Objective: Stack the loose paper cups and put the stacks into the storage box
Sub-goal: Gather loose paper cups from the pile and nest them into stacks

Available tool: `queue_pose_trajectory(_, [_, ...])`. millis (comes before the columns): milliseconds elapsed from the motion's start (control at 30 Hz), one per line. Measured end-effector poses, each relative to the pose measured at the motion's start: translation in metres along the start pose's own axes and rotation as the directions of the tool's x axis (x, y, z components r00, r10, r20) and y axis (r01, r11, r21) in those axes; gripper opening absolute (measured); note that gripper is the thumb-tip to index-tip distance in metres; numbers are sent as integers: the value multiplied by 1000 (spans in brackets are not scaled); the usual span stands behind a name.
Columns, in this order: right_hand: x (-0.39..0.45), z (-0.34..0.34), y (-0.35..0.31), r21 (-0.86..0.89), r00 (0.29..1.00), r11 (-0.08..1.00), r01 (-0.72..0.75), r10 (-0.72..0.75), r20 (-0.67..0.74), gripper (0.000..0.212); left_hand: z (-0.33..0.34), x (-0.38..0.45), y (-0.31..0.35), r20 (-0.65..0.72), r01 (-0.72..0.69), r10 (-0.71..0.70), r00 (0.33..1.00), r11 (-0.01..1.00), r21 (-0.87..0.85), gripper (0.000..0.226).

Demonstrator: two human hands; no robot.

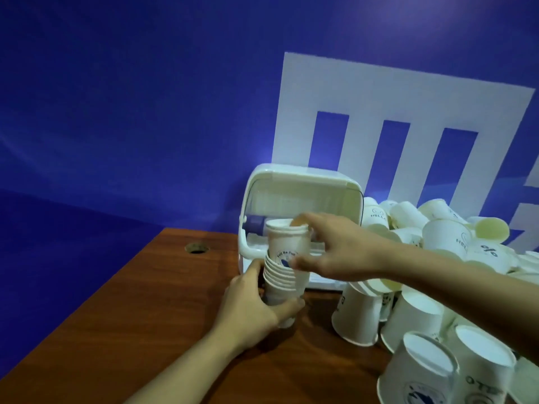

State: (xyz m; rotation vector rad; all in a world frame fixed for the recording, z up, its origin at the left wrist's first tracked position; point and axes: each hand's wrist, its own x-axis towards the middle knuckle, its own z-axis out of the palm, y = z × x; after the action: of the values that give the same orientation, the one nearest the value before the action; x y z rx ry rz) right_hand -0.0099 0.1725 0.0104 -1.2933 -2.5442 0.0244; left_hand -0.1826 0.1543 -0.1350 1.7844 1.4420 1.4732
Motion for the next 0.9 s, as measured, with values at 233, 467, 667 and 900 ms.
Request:
queue_pose_trajectory(233, [4,2,-18,128,999,991,-29,24,44,73,0,0,-2,25,1,0,1000,1000,-21,66])
queue_pose_trajectory(467, [7,41,-24,-13,985,999,49,-46,166,84,2,0,-9,110,-11,22,994,995,-100,76])
queue_pose_trajectory(667, [11,44,-22,-47,983,998,35,-26,183,66,5,3,-16,99,36,-25,995,993,-111,71])
queue_pose_trajectory(900, [-58,10,-52,98,961,990,101,-72,-268,61,3,-12,25,42,-24,23,999,999,22,29])
